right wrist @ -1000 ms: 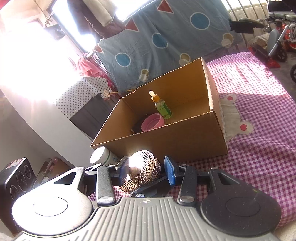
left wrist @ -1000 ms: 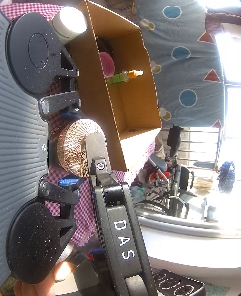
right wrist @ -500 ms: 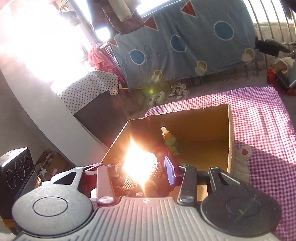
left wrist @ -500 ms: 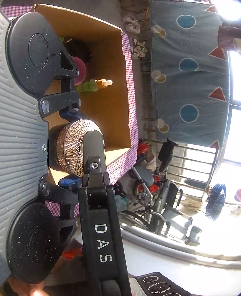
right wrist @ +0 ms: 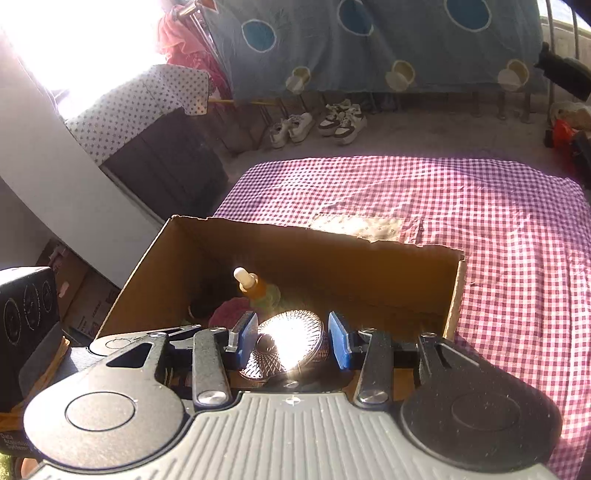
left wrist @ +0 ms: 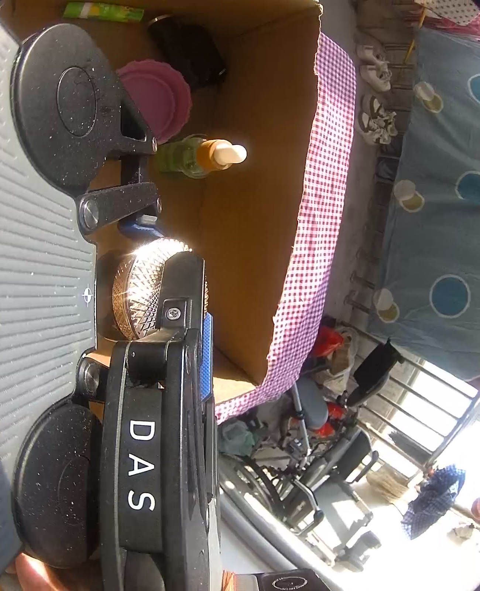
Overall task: Organize rigid objects
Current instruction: 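Lift the gold jar with the right gripper and carry it into the box, then open the right gripper to release the gold jar in the box, then withdraw the right gripper and move it to the white plug charger, then close the right gripper on the white plug charger, then lift the charger with the right gripper and carry it into the box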
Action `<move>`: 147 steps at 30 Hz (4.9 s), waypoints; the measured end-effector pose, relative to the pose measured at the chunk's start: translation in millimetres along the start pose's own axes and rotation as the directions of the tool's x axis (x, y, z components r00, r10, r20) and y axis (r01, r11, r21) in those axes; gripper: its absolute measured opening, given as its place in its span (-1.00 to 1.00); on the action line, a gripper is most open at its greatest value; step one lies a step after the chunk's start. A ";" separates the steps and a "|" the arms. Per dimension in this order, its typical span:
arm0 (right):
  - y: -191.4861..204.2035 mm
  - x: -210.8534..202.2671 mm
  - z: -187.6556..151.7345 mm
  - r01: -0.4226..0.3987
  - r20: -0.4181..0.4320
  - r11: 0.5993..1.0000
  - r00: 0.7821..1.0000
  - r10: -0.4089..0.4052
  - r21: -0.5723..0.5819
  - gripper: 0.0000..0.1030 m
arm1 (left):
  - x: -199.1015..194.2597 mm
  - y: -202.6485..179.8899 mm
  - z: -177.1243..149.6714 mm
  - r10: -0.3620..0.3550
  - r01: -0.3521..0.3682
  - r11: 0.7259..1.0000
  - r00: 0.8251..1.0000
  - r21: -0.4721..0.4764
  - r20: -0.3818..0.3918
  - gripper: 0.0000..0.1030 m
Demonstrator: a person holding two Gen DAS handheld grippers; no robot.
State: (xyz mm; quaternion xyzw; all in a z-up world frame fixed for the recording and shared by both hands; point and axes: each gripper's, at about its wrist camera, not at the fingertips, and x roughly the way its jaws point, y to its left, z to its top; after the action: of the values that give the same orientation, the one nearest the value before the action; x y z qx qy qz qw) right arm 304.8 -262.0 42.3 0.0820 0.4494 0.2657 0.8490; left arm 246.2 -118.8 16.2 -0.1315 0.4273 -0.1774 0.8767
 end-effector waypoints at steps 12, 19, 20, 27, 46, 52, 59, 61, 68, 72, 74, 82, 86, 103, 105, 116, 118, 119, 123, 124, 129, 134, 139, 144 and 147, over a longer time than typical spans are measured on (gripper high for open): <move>-13.4 20.5 11.3 -0.002 -0.006 1.000 1.000 0.001 -0.029 -0.17 | 11.0 7.9 3.6 -0.013 0.010 0.996 0.999 -0.085 -0.039 0.17; -14.4 -13.6 2.8 -0.012 0.081 1.000 0.997 0.011 0.005 -0.16 | 0.0 -10.8 -0.4 -0.048 0.048 0.998 0.999 -0.027 0.010 0.35; -14.4 -23.0 -0.4 -0.014 0.101 1.000 0.995 0.013 0.012 -0.16 | -4.3 -15.3 -2.2 -0.055 0.055 0.998 0.998 -0.008 0.022 0.38; -3.3 -113.4 -48.1 -0.024 0.307 0.997 0.952 -0.001 0.079 -0.15 | -52.0 -43.1 -22.0 -0.121 0.111 0.988 0.988 0.107 0.091 0.55; 55.1 -152.9 -208.6 -0.238 0.419 0.941 0.900 0.121 0.239 -0.12 | -171.7 -18.6 -140.0 -0.106 0.056 0.934 0.986 0.354 0.125 0.96; 57.8 -136.0 -214.3 -0.264 0.387 0.927 0.910 0.149 0.265 -0.11 | -171.6 0.6 -167.8 -0.064 0.019 0.940 0.990 0.341 0.122 0.96; 72.6 -103.5 -213.6 -0.266 0.315 0.922 0.933 0.174 0.280 -0.11 | -157.5 12.1 -185.0 -0.010 -0.047 0.934 0.987 0.353 0.158 0.96; 76.7 -94.9 -209.9 -0.267 0.306 0.922 0.935 0.179 0.279 -0.11 | -151.1 17.0 -187.1 0.013 -0.076 0.930 0.985 0.360 0.174 0.93; 79.5 -47.7 -196.5 -0.248 0.237 0.917 0.955 0.178 0.311 -0.16 | -121.7 33.8 -188.1 0.104 -0.177 0.921 0.970 0.348 0.219 0.56; 69.7 -17.4 -187.5 -0.241 0.188 0.904 0.965 0.184 0.352 -0.18 | -107.6 43.6 -186.9 0.126 -0.185 0.927 0.973 0.325 0.193 0.46; 64.9 -4.6 -184.4 -0.239 0.166 0.898 0.968 0.189 0.369 -0.19 | -103.1 48.3 -186.3 0.128 -0.182 0.934 0.974 0.308 0.187 0.45; 49.4 32.5 -177.8 -0.279 0.124 0.862 0.960 0.250 0.423 -0.23 | -85.8 57.5 -179.3 0.135 -0.181 0.944 0.975 0.275 0.176 0.40; 42.5 40.9 -182.5 -0.296 0.120 0.840 0.955 0.272 0.454 -0.25 | -83.0 58.0 -179.3 0.113 -0.159 0.950 0.977 0.270 0.179 0.33; 12.5 -13.4 -249.4 -0.270 0.188 0.777 0.962 0.196 0.569 -0.23 | -92.1 14.5 -206.5 -0.034 -0.002 0.921 0.996 0.390 0.085 0.04; 6.5 -14.4 -249.7 -0.279 0.203 0.765 0.959 0.196 0.580 -0.22 | -94.2 10.7 -209.6 -0.029 -0.010 0.916 0.995 0.402 0.091 -0.04; -7.2 -24.8 -256.4 -0.309 0.232 0.752 0.950 0.211 0.582 -0.21 | -75.5 5.6 -196.7 0.047 -0.067 0.903 0.997 0.423 0.057 -0.25; -8.7 -28.5 -257.7 -0.309 0.233 0.759 0.949 0.210 0.573 -0.21 | -73.5 4.7 -195.7 0.055 -0.075 0.901 0.997 0.428 0.059 -0.29; -8.4 -28.8 -257.3 -0.308 0.233 0.763 0.950 0.210 0.569 -0.21 | -72.5 4.1 -194.5 0.056 -0.076 0.900 0.997 0.429 0.059 -0.32; -6.0 -28.2 -255.3 -0.302 0.231 0.775 0.951 0.205 0.555 -0.21 | -73.9 4.2 -195.0 0.071 -0.092 0.901 0.995 0.424 0.065 -0.47; -5.0 -28.7 -254.3 -0.299 0.230 0.779 0.952 0.203 0.550 -0.21 | -71.9 3.7 -192.9 0.069 -0.089 0.904 0.996 0.419 0.063 -0.48; 5.2 -29.9 -250.2 -0.279 0.225 0.804 0.957 0.186 0.525 -0.20 | -73.3 3.9 -193.0 0.074 -0.096 0.906 0.995 0.413 0.069 -0.49; 9.3 -32.8 -249.7 -0.283 0.234 0.807 0.955 0.185 0.519 -0.21 | -79.9 2.6 -193.4 0.071 -0.100 0.905 0.994 0.413 0.084 -0.49; 22.7 -40.9 -246.2 -0.285 0.253 0.821 0.951 0.178 0.494 -0.21 | -94.4 -1.0 -193.1 0.063 -0.106 0.905 0.991 0.412 0.118 -0.49; 46.0 -56.5 -238.2 -0.297 0.296 0.844 0.939 0.174 0.447 -0.20 | -117.7 -10.5 -187.9 0.059 -0.128 0.899 0.983 0.419 0.174 -0.49; 61.2 -72.2 -228.5 -0.309 0.335 0.861 0.926 0.176 0.404 -0.20 | -132.5 -16.9 -180.7 0.054 -0.143 0.892 0.975 0.428 0.214 -0.49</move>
State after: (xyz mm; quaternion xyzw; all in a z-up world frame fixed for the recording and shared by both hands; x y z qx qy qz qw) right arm 64.5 -270.9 -15.8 0.3699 0.3567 0.2456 0.8220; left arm 23.3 -92.3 7.4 0.0757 0.2934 -0.2108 0.9294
